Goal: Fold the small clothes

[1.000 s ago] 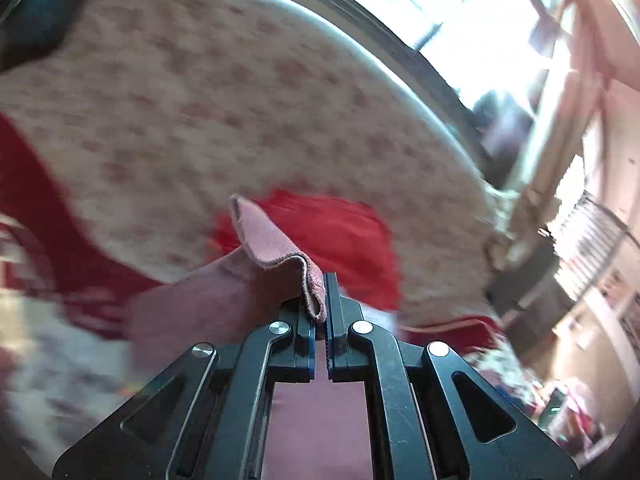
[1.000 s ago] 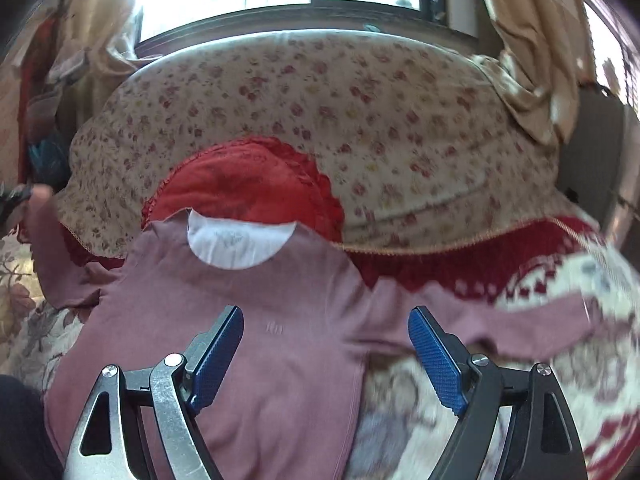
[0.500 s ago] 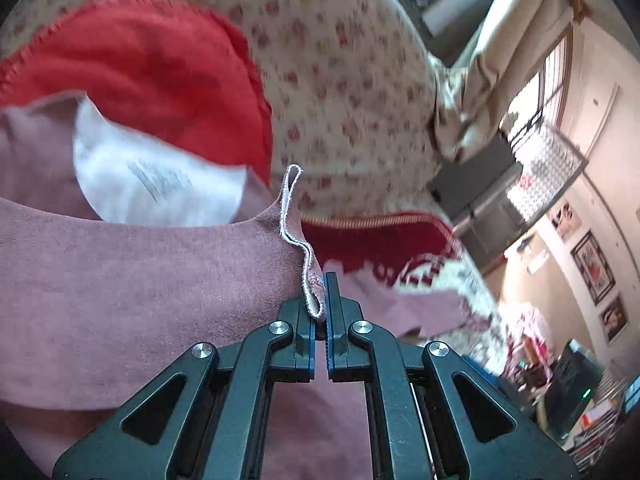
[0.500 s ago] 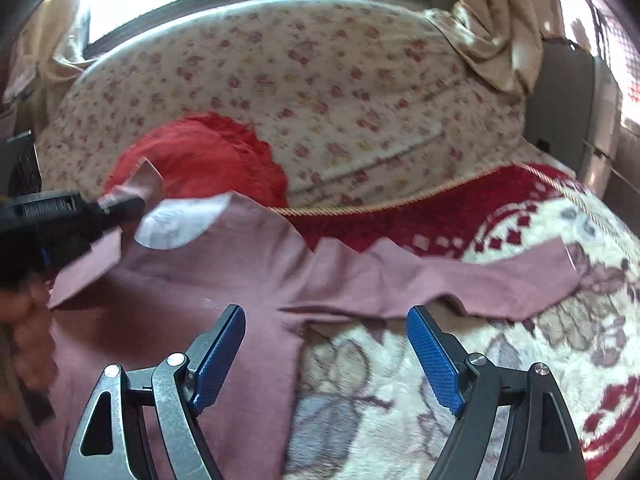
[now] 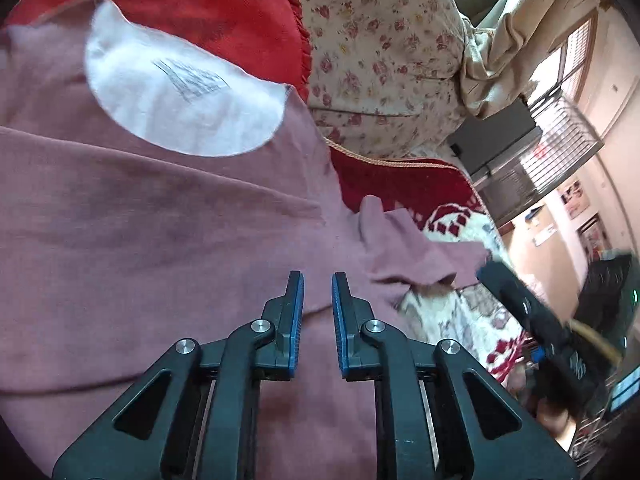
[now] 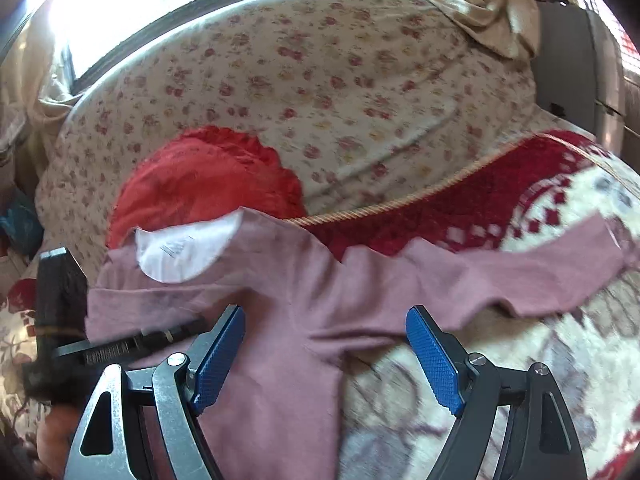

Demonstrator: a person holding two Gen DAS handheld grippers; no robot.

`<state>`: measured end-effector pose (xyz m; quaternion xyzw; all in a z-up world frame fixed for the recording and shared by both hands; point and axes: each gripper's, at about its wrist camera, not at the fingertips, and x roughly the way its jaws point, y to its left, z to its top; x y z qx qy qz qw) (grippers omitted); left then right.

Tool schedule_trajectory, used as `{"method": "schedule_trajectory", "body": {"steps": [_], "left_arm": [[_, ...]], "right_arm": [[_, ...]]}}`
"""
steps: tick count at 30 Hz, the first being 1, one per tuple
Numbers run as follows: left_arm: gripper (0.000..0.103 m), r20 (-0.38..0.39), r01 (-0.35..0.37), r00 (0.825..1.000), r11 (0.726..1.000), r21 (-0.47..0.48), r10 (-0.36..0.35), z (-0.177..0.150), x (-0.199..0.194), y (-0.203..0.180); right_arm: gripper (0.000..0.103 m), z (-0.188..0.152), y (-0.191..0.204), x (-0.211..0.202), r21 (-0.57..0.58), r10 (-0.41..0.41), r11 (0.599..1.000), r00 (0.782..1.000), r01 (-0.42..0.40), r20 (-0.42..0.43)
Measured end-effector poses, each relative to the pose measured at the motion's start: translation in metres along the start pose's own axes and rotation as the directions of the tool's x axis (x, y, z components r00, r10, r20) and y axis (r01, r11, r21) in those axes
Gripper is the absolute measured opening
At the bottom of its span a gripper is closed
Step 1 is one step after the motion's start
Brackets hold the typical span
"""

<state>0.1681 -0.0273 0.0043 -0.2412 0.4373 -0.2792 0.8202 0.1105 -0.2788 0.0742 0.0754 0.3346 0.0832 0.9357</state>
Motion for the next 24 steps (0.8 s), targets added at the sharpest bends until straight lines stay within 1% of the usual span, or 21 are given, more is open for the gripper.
{"method": "schedule_trajectory", "body": {"steps": [1,2,3,4,5,6,7,8,9,10,11,12,13,14,15,17,19,21,23,24], "left_arm": [[0.012,-0.01,-0.007,1.0,1.0,0.001,0.007,0.0,-0.008,0.001],[0.012,-0.023,-0.015,1.0,1.0,0.005,0.015,0.0,-0.014,0.002],[0.012,-0.032,-0.033,0.999,0.999,0.013,0.033,0.0,-0.024,0.004],[0.012,-0.035,-0.072,0.997,0.997,0.02,0.072,0.0,-0.038,0.007],[0.013,-0.033,-0.107,0.994,0.994,0.019,0.108,0.0,-0.051,0.012],[0.016,-0.028,-0.131,0.991,0.991,0.016,0.132,-0.001,-0.059,0.017],[0.024,-0.004,-0.176,0.984,0.984,0.01,0.176,0.0,-0.076,0.025],[0.033,0.025,-0.212,0.977,0.977,0.008,0.211,0.0,-0.087,0.031],[0.036,0.071,-0.251,0.966,0.968,0.002,0.25,0.0,-0.1,0.036],[0.039,0.139,-0.293,0.947,0.956,-0.008,0.291,-0.001,-0.115,0.044],[0.039,0.184,-0.313,0.932,0.95,-0.019,0.311,-0.003,-0.123,0.049],[0.039,0.227,-0.349,0.908,0.936,-0.052,0.352,-0.005,-0.132,0.056],[0.039,0.244,-0.38,0.888,0.92,-0.092,0.391,-0.005,-0.137,0.062],[0.039,0.258,-0.387,0.877,0.915,-0.118,0.404,-0.004,-0.141,0.067],[0.039,0.277,-0.388,0.867,0.91,-0.146,0.414,-0.002,-0.145,0.072],[0.039,0.291,-0.422,0.842,0.891,-0.171,0.454,0.0,-0.149,0.076],[0.039,0.288,-0.458,0.821,0.87,-0.181,0.493,0.001,-0.149,0.079],[0.039,0.275,-0.464,0.816,0.86,-0.213,0.508,0.0,-0.15,0.087],[0.039,0.263,-0.456,0.818,0.855,-0.247,0.512,0.0,-0.155,0.097],[0.039,0.253,-0.449,0.819,0.849,-0.278,0.516,-0.001,-0.156,0.104]], "right_arm": [[0.081,0.005,0.002,0.009,0.006,0.056,0.998,0.998,-0.056,-0.018],[0.081,0.007,0.001,0.016,0.018,0.094,0.995,0.995,-0.093,-0.031],[0.081,0.01,0.0,0.03,0.057,0.173,0.984,0.983,-0.17,-0.061],[0.081,0.012,-0.003,0.042,0.093,0.226,0.972,0.97,-0.218,-0.089],[0.081,0.012,-0.004,0.05,0.123,0.253,0.963,0.962,-0.24,-0.105],[0.081,0.012,-0.009,0.065,0.191,0.315,0.939,0.939,-0.287,-0.138],[0.079,0.011,-0.01,0.078,0.241,0.369,0.915,0.913,-0.324,-0.174],[0.072,0.009,-0.011,0.089,0.288,0.408,0.894,0.89,-0.343,-0.204],[0.071,0.007,-0.013,0.098,0.327,0.423,0.882,0.878,-0.341,-0.225],[0.07,0.006,-0.015,0.102,0.35,0.428,0.875,0.872,-0.334,-0.238],[0.069,0.002,-0.019,0.11,0.4,0.44,0.859,0.861,-0.321,-0.253],[0.069,-0.001,-0.022,0.114,0.434,0.458,0.842,0.85,-0.32,-0.262],[0.069,-0.004,-0.024,0.119,0.467,0.48,0.824,0.832,-0.32,-0.278],[0.069,-0.009,-0.024,0.124,0.501,0.507,0.805,0.808,-0.318,-0.302],[0.07,-0.013,-0.023,0.128,0.519,0.522,0.796,0.787,-0.311,-0.329],[0.069,-0.014,-0.023,0.128,0.525,0.524,0.794,0.782,-0.306,-0.338],[0.069,-0.016,-0.025,0.131,0.55,0.541,0.777,0.77,-0.306,-0.337],[0.069,-0.017,-0.026,0.134,0.577,0.554,0.758,0.767,-0.304,-0.323],[0.069,-0.015,-0.026,0.139,0.588,0.568,0.745,0.762,-0.315,-0.311],[0.069,-0.014,-0.026,0.141,0.601,0.583,0.729,0.758,-0.328,-0.293]]}}
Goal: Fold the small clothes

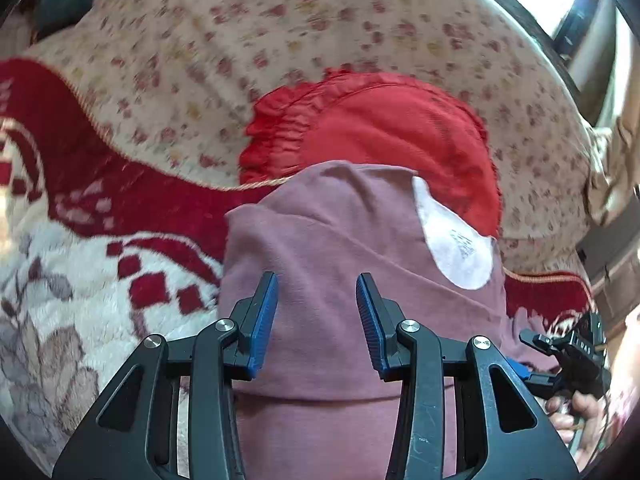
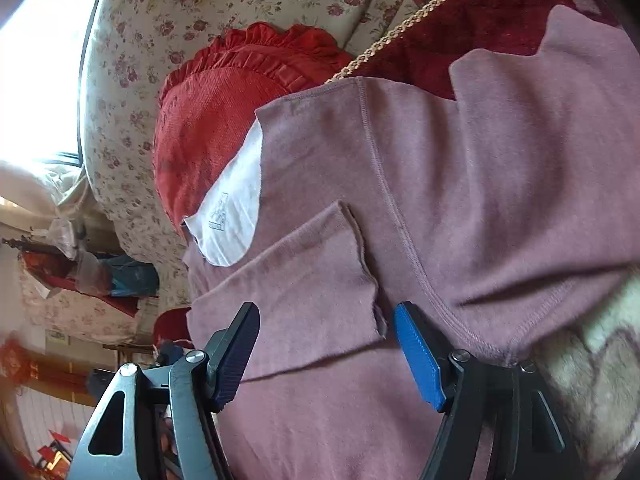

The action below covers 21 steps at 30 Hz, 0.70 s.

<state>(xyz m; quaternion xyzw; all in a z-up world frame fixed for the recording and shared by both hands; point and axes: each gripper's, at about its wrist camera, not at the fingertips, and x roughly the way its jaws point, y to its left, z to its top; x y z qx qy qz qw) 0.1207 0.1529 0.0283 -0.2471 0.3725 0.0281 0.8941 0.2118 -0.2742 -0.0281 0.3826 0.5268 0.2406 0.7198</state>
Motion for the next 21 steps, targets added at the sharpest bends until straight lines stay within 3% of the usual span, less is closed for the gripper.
{"method": "schedule_trajectory", "body": {"steps": [3,5,8,13,15,17,21], "left_arm": [[0.039,-0.006,-0.014,1.0,0.999,-0.046,0.014,0.001,0.0,0.007],[0.039,-0.001,-0.023,1.0,0.998,-0.067,0.023,0.003,0.0,0.01],[0.039,0.01,-0.029,1.0,0.997,-0.075,0.03,0.003,-0.001,0.011],[0.039,0.019,-0.035,0.999,0.997,-0.065,0.036,0.003,0.0,0.009],[0.039,0.021,-0.042,0.999,0.996,-0.073,0.043,0.004,0.0,0.01],[0.039,0.025,-0.05,0.998,0.995,-0.087,0.053,0.006,0.0,0.014],[0.039,0.045,-0.069,0.996,0.988,-0.141,0.076,0.008,-0.004,0.028]], "right_arm": [[0.055,0.005,0.0,0.008,0.004,0.072,0.997,0.997,-0.071,-0.039],[0.046,0.006,0.0,0.011,-0.01,0.042,0.999,0.998,-0.043,-0.043],[0.045,0.008,-0.001,0.012,0.002,0.048,0.999,0.998,-0.048,-0.028],[0.037,0.011,0.008,0.021,-0.086,-0.047,0.995,0.999,0.047,0.008],[0.027,0.011,0.012,0.029,-0.128,-0.091,0.988,0.996,0.092,0.008],[0.008,0.011,0.012,0.032,-0.151,-0.112,0.982,0.994,0.112,0.009],[0.002,0.014,0.032,0.014,-0.241,-0.104,0.962,0.989,0.126,0.102]]}}
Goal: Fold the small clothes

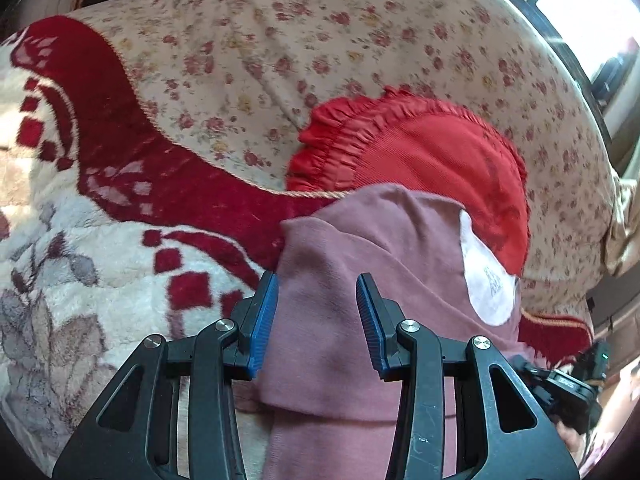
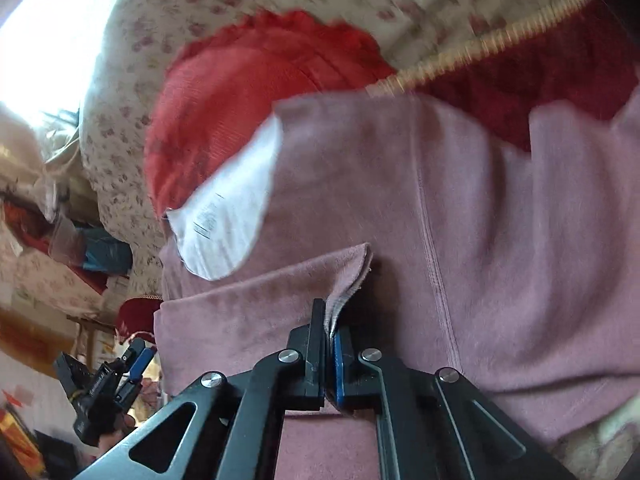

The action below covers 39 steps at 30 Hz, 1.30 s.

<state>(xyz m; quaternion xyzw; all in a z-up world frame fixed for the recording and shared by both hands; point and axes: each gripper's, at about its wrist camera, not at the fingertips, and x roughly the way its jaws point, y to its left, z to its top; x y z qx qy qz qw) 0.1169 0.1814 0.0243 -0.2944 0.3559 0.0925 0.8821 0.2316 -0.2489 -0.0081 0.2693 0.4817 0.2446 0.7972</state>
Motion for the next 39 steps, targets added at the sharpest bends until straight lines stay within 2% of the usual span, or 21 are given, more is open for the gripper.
{"method": "schedule_trajectory", "body": {"steps": [2,5,8,11,15,17,19,21,23,24,25,28,29,30,32,33,36,39], "left_arm": [[0.039,0.018,-0.015,1.0,1.0,-0.016,0.015,0.001,-0.004,0.005],[0.039,0.037,-0.03,0.999,0.999,-0.032,0.031,0.003,-0.007,0.009],[0.039,0.032,-0.03,0.999,0.999,-0.017,0.03,0.002,-0.005,0.006],[0.039,0.033,-0.029,0.999,0.999,0.013,0.029,-0.001,-0.004,-0.001],[0.039,0.049,0.027,0.998,0.994,0.104,-0.032,-0.004,-0.007,-0.022],[0.039,0.042,0.08,0.995,0.98,0.181,-0.089,-0.006,-0.005,-0.039],[0.039,0.027,0.106,0.993,0.958,0.268,-0.117,-0.009,0.003,-0.059],[0.039,-0.002,0.118,0.992,0.943,0.31,-0.123,-0.01,0.015,-0.073],[0.039,-0.045,0.086,0.996,0.943,0.322,-0.075,-0.01,0.035,-0.077],[0.039,-0.074,0.022,0.997,0.945,0.326,0.002,-0.012,0.05,-0.074],[0.038,-0.083,-0.009,0.996,0.945,0.326,0.038,-0.014,0.056,-0.071],[0.038,-0.075,-0.054,0.994,0.945,0.322,0.082,-0.014,0.06,-0.067],[0.039,-0.074,-0.056,0.994,0.947,0.315,0.083,-0.013,0.059,-0.065],[0.039,-0.082,-0.051,0.993,0.952,0.301,0.079,-0.012,0.06,-0.062],[0.042,-0.099,-0.033,0.993,0.968,0.249,0.059,-0.009,0.061,-0.054],[0.044,-0.107,-0.021,0.993,0.975,0.221,0.045,-0.008,0.062,-0.049],[0.048,-0.128,0.003,0.992,0.987,0.159,0.017,-0.007,0.064,-0.04],[0.048,-0.098,-0.014,0.995,0.982,0.187,0.033,-0.009,0.052,-0.049]], "right_arm": [[0.002,0.004,0.004,-0.015,-0.016,-0.019,1.0,0.998,0.02,0.053],[0.002,0.007,-0.002,-0.034,-0.006,-0.118,0.993,0.987,0.119,0.111],[0.002,0.008,-0.016,-0.036,0.026,-0.195,0.981,0.976,0.193,0.097],[0.002,0.004,-0.022,-0.03,0.019,-0.192,0.981,0.979,0.191,0.07],[0.002,0.001,-0.022,-0.028,0.024,-0.229,0.973,0.97,0.228,0.085],[0.002,0.002,-0.026,-0.029,0.045,-0.263,0.965,0.96,0.259,0.097],[0.002,0.002,-0.025,-0.041,0.056,-0.272,0.962,0.95,0.267,0.154],[0.002,0.004,-0.02,-0.058,0.049,-0.278,0.96,0.934,0.274,0.226],[0.003,0.003,-0.012,-0.072,0.02,-0.249,0.967,0.928,0.254,0.277],[0.003,0.002,-0.005,-0.073,-0.029,-0.215,0.972,0.937,0.231,0.275],[0.003,0.002,0.002,-0.068,-0.078,-0.194,0.972,0.949,0.219,0.246],[0.003,-0.006,0.019,-0.038,-0.219,-0.2,0.95,0.972,0.224,0.127],[0.003,-0.007,0.019,-0.03,-0.231,-0.217,0.945,0.972,0.233,0.094],[0.003,-0.009,0.014,-0.016,-0.232,-0.262,0.936,0.964,0.264,0.038],[0.002,-0.012,-0.005,0.001,-0.182,-0.33,0.93,0.944,0.32,-0.024],[0.002,-0.011,-0.008,-0.001,-0.164,-0.306,0.939,0.952,0.301,-0.006],[0.002,-0.012,-0.006,-0.004,-0.163,-0.306,0.94,0.952,0.301,-0.006],[0.002,-0.014,0.009,-0.02,-0.203,-0.293,0.933,0.955,0.298,0.053]]}}
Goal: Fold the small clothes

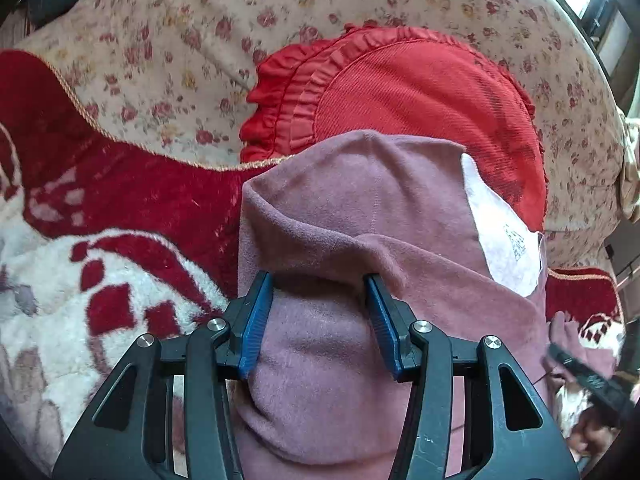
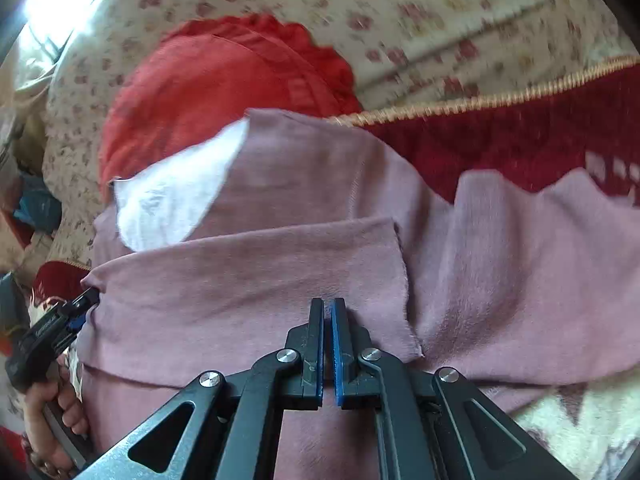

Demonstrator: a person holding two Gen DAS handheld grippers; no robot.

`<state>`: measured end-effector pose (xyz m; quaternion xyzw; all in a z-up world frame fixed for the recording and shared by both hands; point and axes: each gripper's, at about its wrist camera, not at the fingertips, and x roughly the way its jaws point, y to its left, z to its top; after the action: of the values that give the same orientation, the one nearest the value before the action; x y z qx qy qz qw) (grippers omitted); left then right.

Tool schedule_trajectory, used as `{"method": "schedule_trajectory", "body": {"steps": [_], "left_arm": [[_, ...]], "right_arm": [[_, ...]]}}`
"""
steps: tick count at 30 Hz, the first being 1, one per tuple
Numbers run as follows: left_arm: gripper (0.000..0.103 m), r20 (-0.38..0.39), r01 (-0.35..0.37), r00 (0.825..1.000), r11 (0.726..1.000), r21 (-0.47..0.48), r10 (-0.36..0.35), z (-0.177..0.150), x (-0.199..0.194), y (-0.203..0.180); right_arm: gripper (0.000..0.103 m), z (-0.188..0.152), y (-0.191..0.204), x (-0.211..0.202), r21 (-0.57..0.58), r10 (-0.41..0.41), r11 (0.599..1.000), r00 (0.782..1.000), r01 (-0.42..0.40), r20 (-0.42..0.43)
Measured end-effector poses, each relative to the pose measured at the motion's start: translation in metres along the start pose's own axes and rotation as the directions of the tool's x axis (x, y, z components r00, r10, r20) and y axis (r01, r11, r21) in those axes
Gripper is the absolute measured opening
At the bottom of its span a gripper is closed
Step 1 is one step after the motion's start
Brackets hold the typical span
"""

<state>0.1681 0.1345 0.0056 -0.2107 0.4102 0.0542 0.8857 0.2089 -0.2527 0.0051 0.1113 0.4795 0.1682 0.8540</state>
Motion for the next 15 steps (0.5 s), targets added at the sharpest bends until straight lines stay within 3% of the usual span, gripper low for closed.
{"method": "schedule_trajectory", "body": {"steps": [5,9,11,13,15], "left_arm": [[0.049,0.063,0.049,0.997,0.996,0.073,-0.054,-0.009,-0.023,-0.017],[0.052,0.036,0.128,0.99,0.975,0.18,-0.137,-0.026,-0.028,-0.047],[0.052,0.006,0.16,0.986,0.956,0.245,-0.167,-0.035,-0.027,-0.065],[0.052,-0.02,0.193,0.98,0.936,0.295,-0.196,-0.044,-0.026,-0.079],[0.052,-0.034,0.206,0.978,0.925,0.318,-0.206,-0.047,-0.023,-0.087]], "right_arm": [[0.004,0.0,-0.03,-0.079,0.019,-0.037,0.999,0.979,0.033,0.202],[0.013,-0.014,-0.113,-0.151,0.185,-0.205,0.971,0.925,0.151,0.319],[0.029,-0.025,-0.158,-0.179,0.295,-0.287,0.937,0.895,0.188,0.341],[0.031,-0.044,-0.205,-0.206,0.397,-0.389,0.885,0.852,0.241,0.35],[0.031,-0.05,-0.232,-0.22,0.406,-0.438,0.868,0.826,0.287,0.354]]}}
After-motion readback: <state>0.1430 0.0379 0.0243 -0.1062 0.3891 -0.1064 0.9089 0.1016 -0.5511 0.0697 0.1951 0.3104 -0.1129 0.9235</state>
